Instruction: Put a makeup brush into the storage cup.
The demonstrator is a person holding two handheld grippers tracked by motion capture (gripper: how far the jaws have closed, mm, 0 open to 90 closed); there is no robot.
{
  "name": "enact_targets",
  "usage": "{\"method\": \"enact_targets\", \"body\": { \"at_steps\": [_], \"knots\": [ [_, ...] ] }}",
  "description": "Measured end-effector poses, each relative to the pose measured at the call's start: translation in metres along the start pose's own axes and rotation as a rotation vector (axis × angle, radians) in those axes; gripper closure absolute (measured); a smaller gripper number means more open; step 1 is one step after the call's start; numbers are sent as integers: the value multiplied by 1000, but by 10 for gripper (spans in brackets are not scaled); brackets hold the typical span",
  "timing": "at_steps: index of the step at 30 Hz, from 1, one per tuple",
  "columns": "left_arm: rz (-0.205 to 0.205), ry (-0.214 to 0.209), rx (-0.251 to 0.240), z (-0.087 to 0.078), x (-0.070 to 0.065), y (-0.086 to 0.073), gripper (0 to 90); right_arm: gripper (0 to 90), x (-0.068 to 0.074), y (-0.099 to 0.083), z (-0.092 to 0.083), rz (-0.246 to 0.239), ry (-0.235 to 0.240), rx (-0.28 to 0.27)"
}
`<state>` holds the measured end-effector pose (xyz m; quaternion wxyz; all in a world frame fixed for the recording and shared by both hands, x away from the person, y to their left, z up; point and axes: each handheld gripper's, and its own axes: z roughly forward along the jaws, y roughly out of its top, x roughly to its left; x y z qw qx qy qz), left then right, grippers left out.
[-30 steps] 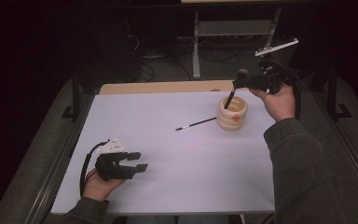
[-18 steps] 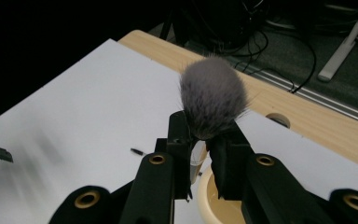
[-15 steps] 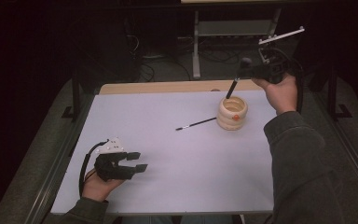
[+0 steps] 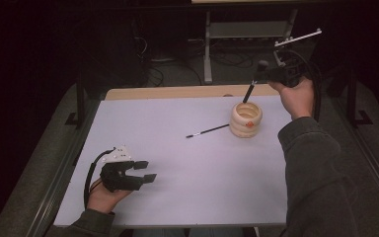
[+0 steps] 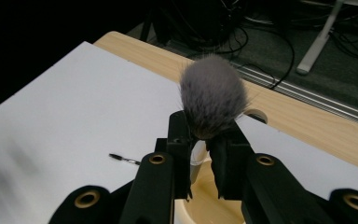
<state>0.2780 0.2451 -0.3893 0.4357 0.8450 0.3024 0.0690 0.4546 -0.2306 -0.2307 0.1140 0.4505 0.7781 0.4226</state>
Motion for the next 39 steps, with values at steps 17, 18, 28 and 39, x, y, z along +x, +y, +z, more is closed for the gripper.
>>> {"method": "enact_targets", "body": {
  "at_steps": [17, 18, 28, 39],
  "knots": [
    [4, 0, -7, -2, 0, 1, 402, 775, -9, -17, 14, 49, -25, -2],
    [4, 1, -6, -2, 0, 1, 402, 774, -9, -17, 15, 43, -29, 3],
    [-7, 4, -21, -3, 0, 1, 404, 774, -14, -27, 21, 62, -33, 5],
    [-6, 3, -17, -4, 2, 0, 403, 774, -17, -35, 26, 73, -35, 12]
  ]
}}
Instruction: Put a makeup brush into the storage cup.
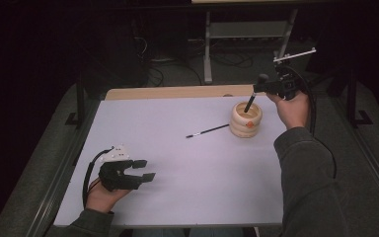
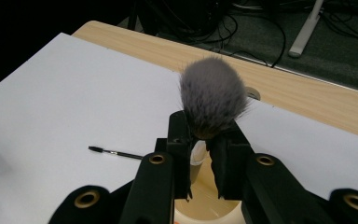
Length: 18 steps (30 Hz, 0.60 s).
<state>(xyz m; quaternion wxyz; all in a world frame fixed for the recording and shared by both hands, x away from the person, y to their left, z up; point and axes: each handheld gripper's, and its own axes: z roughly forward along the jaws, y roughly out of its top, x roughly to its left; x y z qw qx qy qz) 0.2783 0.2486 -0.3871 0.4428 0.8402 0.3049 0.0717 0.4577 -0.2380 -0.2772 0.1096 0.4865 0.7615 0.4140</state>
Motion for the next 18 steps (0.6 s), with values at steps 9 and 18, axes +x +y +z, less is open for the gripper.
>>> {"method": "enact_targets", "body": {
  "at_steps": [9, 18],
  "knots": [
    [0, 1, 2, 0, 0, 0, 402, 774, -2, -7, 4, 12, 11, -3],
    [5, 4, 0, 0, 0, 0, 400, 773, -4, -15, 11, 10, 9, 10]
  ]
}}
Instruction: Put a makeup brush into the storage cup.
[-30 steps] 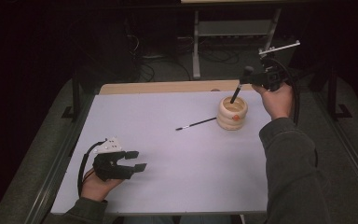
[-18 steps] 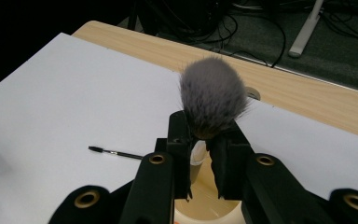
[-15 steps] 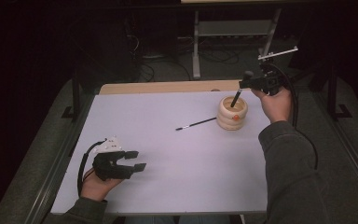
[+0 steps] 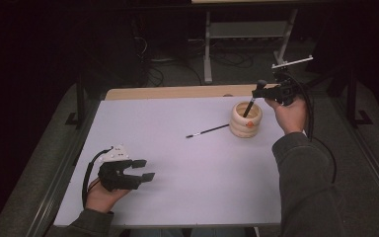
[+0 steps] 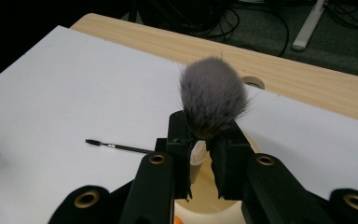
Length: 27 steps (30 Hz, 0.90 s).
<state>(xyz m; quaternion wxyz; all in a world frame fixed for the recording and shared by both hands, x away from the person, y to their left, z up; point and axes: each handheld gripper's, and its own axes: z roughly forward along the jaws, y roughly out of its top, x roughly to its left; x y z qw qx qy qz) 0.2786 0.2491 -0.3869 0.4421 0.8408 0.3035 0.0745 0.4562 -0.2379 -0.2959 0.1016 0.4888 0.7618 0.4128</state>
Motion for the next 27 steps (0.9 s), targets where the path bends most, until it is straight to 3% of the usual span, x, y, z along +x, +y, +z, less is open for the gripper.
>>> {"method": "enact_targets", "body": {
  "at_steps": [10, 17, 27],
  "knots": [
    [-12, 4, -12, 0, 0, -1, 400, 774, -1, -6, 7, 2, 0, 11],
    [8, 2, 5, 0, 1, 0, 399, 772, -2, -15, 13, 11, 3, 19],
    [-7, -4, -2, 0, 2, -1, 399, 768, -3, -24, 20, 23, 29, 18]
  ]
}}
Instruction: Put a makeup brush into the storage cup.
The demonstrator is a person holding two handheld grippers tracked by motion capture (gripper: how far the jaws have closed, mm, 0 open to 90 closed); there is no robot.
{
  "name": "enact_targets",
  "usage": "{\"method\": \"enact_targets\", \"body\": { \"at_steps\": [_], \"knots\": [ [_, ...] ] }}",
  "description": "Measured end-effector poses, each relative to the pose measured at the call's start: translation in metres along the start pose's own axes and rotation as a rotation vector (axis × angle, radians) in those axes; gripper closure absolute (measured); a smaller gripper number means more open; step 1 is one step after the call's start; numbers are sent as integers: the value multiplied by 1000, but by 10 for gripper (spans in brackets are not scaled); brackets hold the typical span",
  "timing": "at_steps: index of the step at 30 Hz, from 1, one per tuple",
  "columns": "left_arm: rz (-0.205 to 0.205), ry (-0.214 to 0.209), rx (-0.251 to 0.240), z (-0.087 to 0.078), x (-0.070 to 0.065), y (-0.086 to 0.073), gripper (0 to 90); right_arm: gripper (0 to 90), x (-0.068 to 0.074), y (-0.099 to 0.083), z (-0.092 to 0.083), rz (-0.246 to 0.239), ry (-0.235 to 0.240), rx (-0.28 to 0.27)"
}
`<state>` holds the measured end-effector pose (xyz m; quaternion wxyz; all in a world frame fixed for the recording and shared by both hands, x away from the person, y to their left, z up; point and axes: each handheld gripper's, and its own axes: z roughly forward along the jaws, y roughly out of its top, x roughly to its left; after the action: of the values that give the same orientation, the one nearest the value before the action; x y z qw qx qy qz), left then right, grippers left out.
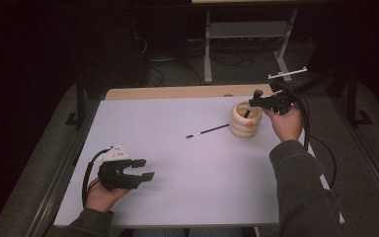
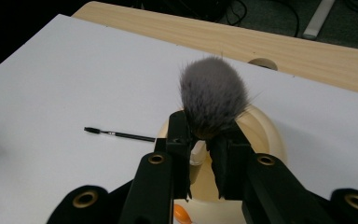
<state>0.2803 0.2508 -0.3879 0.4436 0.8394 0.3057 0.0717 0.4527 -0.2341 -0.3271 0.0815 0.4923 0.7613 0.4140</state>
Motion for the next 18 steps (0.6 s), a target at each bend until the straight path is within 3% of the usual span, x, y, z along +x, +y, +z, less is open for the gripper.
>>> {"method": "enact_targets", "body": {
  "at_steps": [4, 6, 8, 18],
  "knots": [
    [-3, -5, -7, 0, 2, 0, 399, 758, 1, -5, 3, -1, -2, -1],
    [-1, -4, -4, 0, 3, -1, 398, 663, 1, -7, 5, -2, -11, -5],
    [-10, -4, -5, 0, 4, -1, 396, 629, 0, -11, 4, 8, -10, -11],
    [-5, -3, 8, 2, 3, 0, 394, 525, -4, -31, -10, 6, -16, -57]
  ]
}}
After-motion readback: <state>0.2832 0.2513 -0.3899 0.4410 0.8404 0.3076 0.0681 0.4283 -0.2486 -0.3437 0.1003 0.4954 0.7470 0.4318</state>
